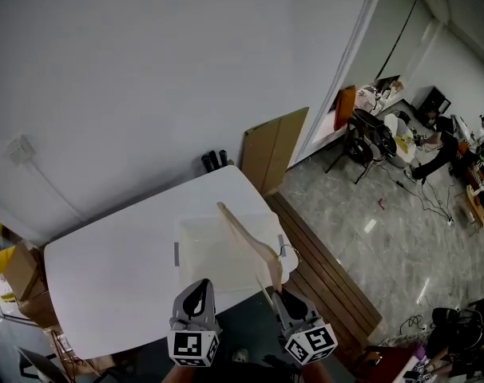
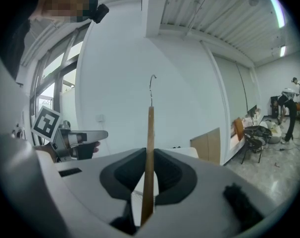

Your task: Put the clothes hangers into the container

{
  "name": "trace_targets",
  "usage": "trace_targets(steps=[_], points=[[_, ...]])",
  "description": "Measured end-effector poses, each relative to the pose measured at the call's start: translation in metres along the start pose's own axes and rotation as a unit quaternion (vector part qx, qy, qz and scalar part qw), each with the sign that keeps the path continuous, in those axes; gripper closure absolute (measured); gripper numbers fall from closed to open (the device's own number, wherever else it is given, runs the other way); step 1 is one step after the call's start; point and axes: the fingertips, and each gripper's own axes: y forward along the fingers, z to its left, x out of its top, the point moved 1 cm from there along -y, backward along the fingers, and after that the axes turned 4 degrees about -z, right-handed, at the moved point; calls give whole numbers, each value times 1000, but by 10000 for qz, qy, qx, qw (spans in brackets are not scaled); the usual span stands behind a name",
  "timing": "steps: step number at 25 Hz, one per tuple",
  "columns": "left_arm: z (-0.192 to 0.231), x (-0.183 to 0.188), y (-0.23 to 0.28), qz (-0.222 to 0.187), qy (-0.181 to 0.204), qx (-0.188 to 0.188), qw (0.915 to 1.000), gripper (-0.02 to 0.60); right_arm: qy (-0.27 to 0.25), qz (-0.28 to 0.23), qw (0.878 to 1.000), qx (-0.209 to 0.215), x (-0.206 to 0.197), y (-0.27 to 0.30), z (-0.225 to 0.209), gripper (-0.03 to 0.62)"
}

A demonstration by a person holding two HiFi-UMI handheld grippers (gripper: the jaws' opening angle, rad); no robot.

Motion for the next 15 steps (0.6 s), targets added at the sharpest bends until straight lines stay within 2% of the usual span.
trace_targets(steps=[15], points=[[16,-14,22,172,-133,45,9998,574,-41,606,9979,216,-23,32,-10,534]])
